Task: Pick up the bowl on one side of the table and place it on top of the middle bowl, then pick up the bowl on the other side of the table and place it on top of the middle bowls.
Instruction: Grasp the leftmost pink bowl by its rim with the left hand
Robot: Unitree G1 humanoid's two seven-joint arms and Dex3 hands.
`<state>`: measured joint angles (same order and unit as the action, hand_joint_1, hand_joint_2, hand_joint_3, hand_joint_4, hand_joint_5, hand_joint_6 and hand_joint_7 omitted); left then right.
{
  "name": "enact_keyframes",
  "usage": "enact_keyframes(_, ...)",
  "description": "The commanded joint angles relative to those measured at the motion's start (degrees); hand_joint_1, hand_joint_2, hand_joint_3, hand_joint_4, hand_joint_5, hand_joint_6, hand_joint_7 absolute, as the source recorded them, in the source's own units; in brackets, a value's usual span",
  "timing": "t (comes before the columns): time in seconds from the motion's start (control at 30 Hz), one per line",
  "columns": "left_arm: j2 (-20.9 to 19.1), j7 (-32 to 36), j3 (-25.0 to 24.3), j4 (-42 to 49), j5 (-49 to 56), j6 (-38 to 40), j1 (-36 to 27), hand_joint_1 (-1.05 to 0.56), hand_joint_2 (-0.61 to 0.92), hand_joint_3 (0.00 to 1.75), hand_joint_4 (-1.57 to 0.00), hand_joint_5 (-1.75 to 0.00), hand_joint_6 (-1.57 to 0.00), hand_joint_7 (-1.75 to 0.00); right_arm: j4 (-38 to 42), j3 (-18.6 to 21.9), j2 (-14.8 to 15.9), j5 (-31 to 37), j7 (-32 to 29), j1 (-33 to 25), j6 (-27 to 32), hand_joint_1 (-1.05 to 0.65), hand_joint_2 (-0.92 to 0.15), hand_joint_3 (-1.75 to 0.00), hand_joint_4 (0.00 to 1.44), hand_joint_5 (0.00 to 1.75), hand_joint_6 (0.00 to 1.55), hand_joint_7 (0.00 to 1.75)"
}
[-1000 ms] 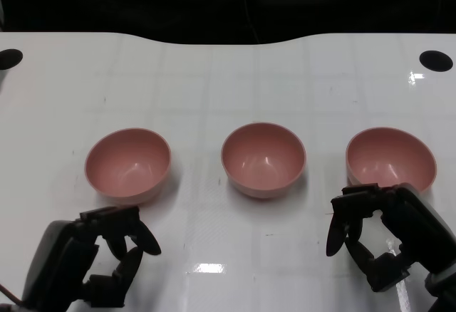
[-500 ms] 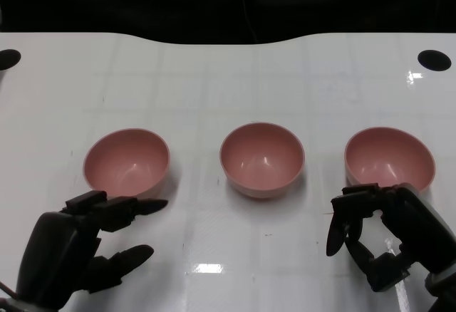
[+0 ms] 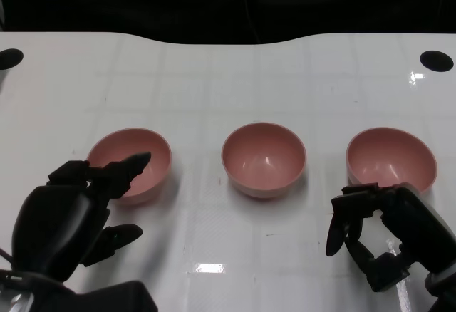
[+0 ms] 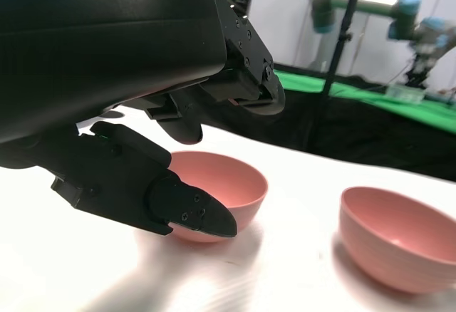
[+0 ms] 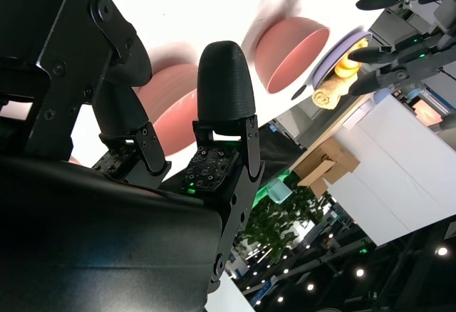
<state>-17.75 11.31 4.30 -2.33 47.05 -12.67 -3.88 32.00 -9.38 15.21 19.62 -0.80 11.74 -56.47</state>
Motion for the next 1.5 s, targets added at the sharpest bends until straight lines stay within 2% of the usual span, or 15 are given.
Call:
enact_keyframes(0.03, -0.44, -1.16, 1.65, -0.99, 3.64, 5.42, 1.80, -0.45, 0.92, 0.05, -0.29, -0.57, -0.37, 0.00, -0.69, 0.58, 0.67, -0.91, 0.18, -0.42, 0.19, 0.41, -0.01, -1.67, 1.01, 1.66, 1.06, 1.15)
enact_keyframes(0.27, -0.02, -6.45, 7.41, -0.50, 12.17, 17.37, 6.34, -0.50, 0.92, 0.07, -0.25, -0.54, -0.32, -0.01, -1.14, 0.56, 0.64, -0.92, 0.33, -0.70, 0.81, 0.41, -0.02, -1.65, 1.01, 1.66, 1.06, 1.14)
enact_keyframes(0.47, 0.28, -7.14, 11.34, 2.31, 15.28, 22.54, 9.74, -0.52, 0.92, 0.04, -0.28, -0.53, -0.35, -0.02, -1.50, 0.54, 0.66, -0.99, 0.47, -0.86, 1.03, 0.41, -0.02, -1.66, 1.01, 1.68, 1.06, 1.14)
enact_keyframes(0.67, 2.49, -10.28, 15.66, 7.72, 18.37, 29.63, 14.78, -0.56, 0.92, 0.05, -0.31, -0.49, -0.34, -0.01, -2.28, 0.54, 0.69, -0.93, 0.61, -1.14, 1.51, 0.40, -0.03, -1.66, 1.00, 1.68, 1.05, 1.14)
enact_keyframes(0.93, 3.01, -11.38, 19.07, 17.38, 17.29, 32.84, 20.91, -0.54, 0.92, 0.09, -0.39, -0.41, -0.40, -0.02, -2.66, 0.53, 0.66, -0.67, 0.48, -1.31, 1.43, 0.38, -0.02, -1.67, 1.00, 1.67, 1.05, 1.14)
enact_keyframes(1.03, 3.37, -10.13, 20.21, 23.61, 16.15, 32.35, 23.61, -0.53, 0.92, 0.09, -0.51, -0.31, -0.46, -0.02, -2.56, 0.50, 0.62, -0.72, 0.44, -1.28, 1.14, 0.38, -0.02, -1.67, 1.00, 1.66, 1.05, 1.15)
enact_keyframes(1.2, 3.50, -7.18, 21.87, 32.51, 13.81, 30.77, 27.26, -0.51, 0.92, 0.12, -0.65, -0.26, -0.54, -0.02, -2.29, 0.44, 0.42, -0.63, 0.33, -1.11, 1.11, 0.38, -0.02, -1.67, 1.01, 1.66, 1.05, 1.15)
enact_keyframes(1.23, 3.43, -6.44, 22.04, 34.19, 13.11, 30.08, 27.89, -0.48, 0.92, 0.12, -0.80, -0.33, -0.60, -0.05, -2.32, 0.41, 0.42, -0.67, 0.45, -1.08, 1.33, 0.38, -0.02, -1.67, 1.00, 1.66, 1.05, 1.15)
enact_keyframes(1.33, 3.15, -4.82, 22.77, 38.51, 11.18, 28.11, 29.66, -0.41, 0.92, 0.12, -0.95, -0.48, -0.76, -0.08, -2.20, 0.35, 0.37, -0.57, 0.44, -0.87, 1.39, 0.36, -0.02, -1.65, 1.00, 1.66, 1.04, 1.16)
enact_keyframes(1.4, 2.88, -3.35, 23.08, 40.86, 9.71, 26.12, 30.52, -0.38, 0.92, 0.12, -0.85, -0.83, -0.91, -0.08, -2.13, 0.32, 0.32, -0.53, 0.41, -0.78, 1.45, 0.37, -0.02, -1.65, 1.00, 1.66, 1.04, 1.16)
enact_keyframes(1.43, 2.70, -1.84, 23.03, 42.00, 8.79, 24.44, 30.77, -0.36, 0.92, 0.11, -0.83, -0.93, -0.99, -0.09, -2.08, 0.33, 0.29, -0.51, 0.36, -0.75, 1.47, 0.37, -0.02, -1.65, 1.00, 1.66, 1.04, 1.16)
enact_keyframes(1.5, 2.37, 2.19, 22.98, 44.04, 7.44, 21.24, 31.15, -0.33, 0.92, 0.10, -0.81, -1.32, -1.11, -0.08, -1.97, 0.34, 0.28, -0.54, 0.32, -0.73, 1.33, 0.37, -0.03, -1.65, 1.00, 1.67, 1.04, 1.17)
